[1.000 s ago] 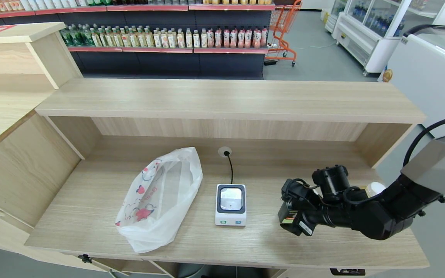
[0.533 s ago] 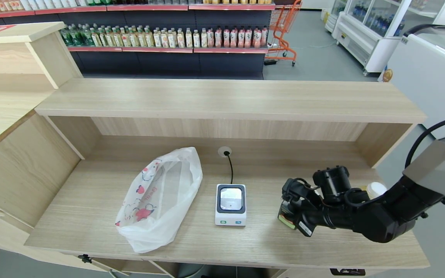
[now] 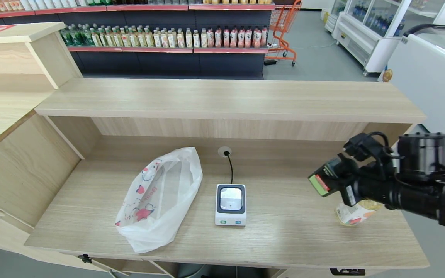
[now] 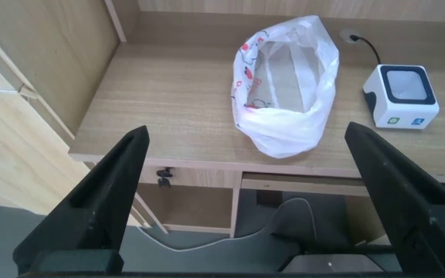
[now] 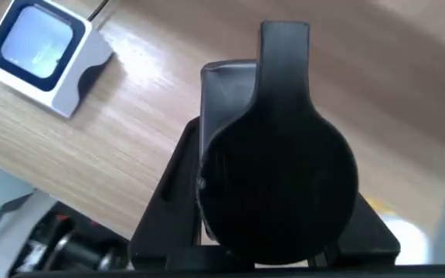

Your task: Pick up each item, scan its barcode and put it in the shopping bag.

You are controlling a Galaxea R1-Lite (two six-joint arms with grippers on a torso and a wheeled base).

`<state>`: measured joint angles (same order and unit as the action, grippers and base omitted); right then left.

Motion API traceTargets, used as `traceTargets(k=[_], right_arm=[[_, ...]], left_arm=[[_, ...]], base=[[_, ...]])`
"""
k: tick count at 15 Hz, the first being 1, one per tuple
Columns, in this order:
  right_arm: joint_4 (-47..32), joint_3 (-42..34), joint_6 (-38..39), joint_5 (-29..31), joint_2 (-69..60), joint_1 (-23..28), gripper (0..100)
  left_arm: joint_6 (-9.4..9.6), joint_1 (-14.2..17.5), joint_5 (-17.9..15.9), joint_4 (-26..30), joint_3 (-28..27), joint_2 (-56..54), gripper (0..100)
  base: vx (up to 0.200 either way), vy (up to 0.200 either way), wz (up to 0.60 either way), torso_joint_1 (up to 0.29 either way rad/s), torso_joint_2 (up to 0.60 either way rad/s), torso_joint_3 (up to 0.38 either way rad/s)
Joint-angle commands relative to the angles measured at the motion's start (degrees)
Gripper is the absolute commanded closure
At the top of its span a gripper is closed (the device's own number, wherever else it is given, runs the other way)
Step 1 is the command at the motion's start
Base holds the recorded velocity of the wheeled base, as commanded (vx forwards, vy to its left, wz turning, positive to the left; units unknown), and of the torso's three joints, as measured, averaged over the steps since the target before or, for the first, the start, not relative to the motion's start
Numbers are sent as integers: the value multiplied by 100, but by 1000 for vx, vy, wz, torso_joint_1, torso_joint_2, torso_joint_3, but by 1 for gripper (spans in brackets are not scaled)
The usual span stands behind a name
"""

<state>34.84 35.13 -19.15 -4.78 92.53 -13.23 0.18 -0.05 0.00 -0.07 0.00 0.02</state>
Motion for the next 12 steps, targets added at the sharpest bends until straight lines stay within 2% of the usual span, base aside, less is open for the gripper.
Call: traceTargets(k=[1, 3, 4, 5, 6, 7, 8, 10, 12], right_arm=[[14, -569, -678, -32, -1518, 356, 100], [919, -1281, -2611, -638, -1791, 321, 100], [1552, -1764, -3402, -1333, -1800, 321, 100], [1719, -1940, -4378, -2396, -1764, 330, 100], [1482, -1896, -5793, -3407, -1615, 338, 100], [1253, -1835, -7278, -3811, -1369, 277, 100], [1148, -1817, -8412, -4084, -1193, 136, 100], [656, -1729, -10433, -4163, -806, -637, 100], [515, -1562, -11585, -3996, -569, -1024, 100]], left_arm=[[-1, -4, 0, -1, 0, 6, 0], [-1, -4, 0, -1, 0, 6, 0], [-1, -4, 0, -1, 0, 6, 0], [-1, -4, 0, -1, 0, 6, 0], [-1, -4, 0, -1, 0, 6, 0], [-1, 5, 0, -1, 0, 6, 0], [-1, -4, 0, -1, 0, 6, 0], [-1, -4, 0, -1, 0, 6, 0], [-1, 5, 0, -1, 0, 6, 0]], base=[[0, 0, 0, 0, 0, 0], [0, 0, 0, 0, 0, 0], [0, 0, 0, 0, 0, 0], [0, 0, 0, 0, 0, 0], [0, 0, 0, 0, 0, 0], [0, 0, 0, 0, 0, 0], [0, 0, 0, 0, 0, 0], [0, 0, 0, 0, 0, 0], [0, 0, 0, 0, 0, 0]])
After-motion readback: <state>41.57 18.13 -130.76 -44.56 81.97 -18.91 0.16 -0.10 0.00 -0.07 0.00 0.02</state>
